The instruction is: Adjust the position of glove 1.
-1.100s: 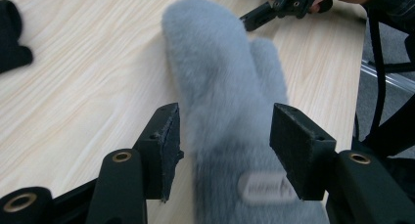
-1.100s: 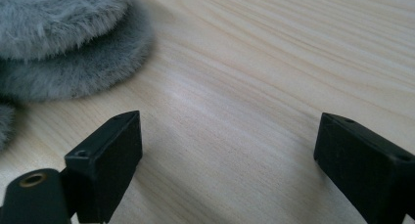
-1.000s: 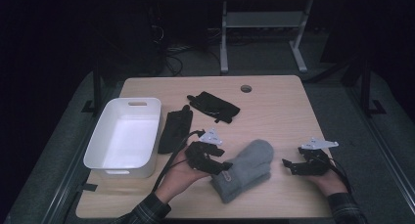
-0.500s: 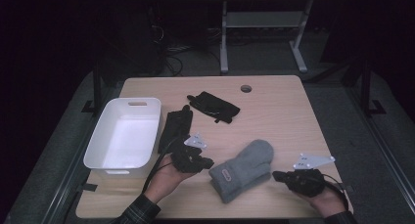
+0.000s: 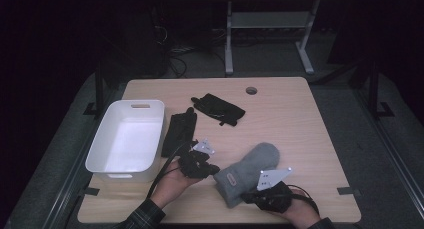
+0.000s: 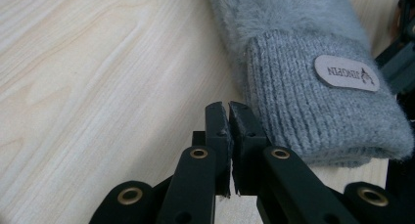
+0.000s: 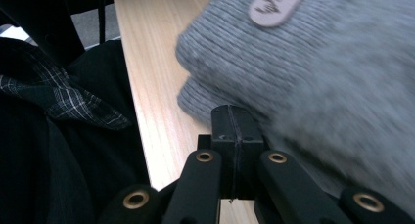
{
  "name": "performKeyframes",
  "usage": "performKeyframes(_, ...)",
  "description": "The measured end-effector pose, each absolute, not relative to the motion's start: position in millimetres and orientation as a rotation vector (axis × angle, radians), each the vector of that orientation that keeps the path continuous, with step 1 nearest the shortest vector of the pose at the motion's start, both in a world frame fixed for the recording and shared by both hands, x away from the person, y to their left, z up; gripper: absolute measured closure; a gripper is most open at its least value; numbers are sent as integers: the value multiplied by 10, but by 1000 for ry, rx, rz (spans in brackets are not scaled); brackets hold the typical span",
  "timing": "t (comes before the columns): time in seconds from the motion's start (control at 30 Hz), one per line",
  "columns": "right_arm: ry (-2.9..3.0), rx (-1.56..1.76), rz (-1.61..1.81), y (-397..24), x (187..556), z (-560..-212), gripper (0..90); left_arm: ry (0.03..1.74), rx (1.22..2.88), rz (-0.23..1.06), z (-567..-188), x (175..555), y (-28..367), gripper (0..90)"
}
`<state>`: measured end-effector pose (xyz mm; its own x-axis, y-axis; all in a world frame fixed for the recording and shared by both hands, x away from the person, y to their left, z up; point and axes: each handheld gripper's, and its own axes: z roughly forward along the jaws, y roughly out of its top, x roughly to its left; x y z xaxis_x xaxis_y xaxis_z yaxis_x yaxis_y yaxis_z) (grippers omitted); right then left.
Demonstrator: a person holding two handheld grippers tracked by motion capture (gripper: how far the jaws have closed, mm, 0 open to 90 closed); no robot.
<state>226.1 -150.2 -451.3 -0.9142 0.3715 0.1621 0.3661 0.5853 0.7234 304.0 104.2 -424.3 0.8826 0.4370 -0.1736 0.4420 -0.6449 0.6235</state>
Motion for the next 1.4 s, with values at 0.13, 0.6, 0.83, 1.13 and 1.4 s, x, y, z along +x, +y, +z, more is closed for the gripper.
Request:
performKeyframes(0.13,2799,624,1272,-1413,2273,-4521,900,620,2352,-8,-4238,3031,1019,867)
performKeyframes(0.6,2798,614,1256,-1528,2186,-4496,883,575,2409,-37,-4276,2966,931,825)
performKeyframes(0.83,2811,644,1250,-1636,2194,-4484,712,595,2380,-10,-4182,3019,1021,660)
performKeyframes(1.13,2671,845,1229,-2200,2318,-4446,556,582,2252,-11,-3918,3141,878,365)
performKeyframes(1.4,2451,1003,1139,-2540,2539,-4497,314,559,2239,-26,-3943,3336,535,253)
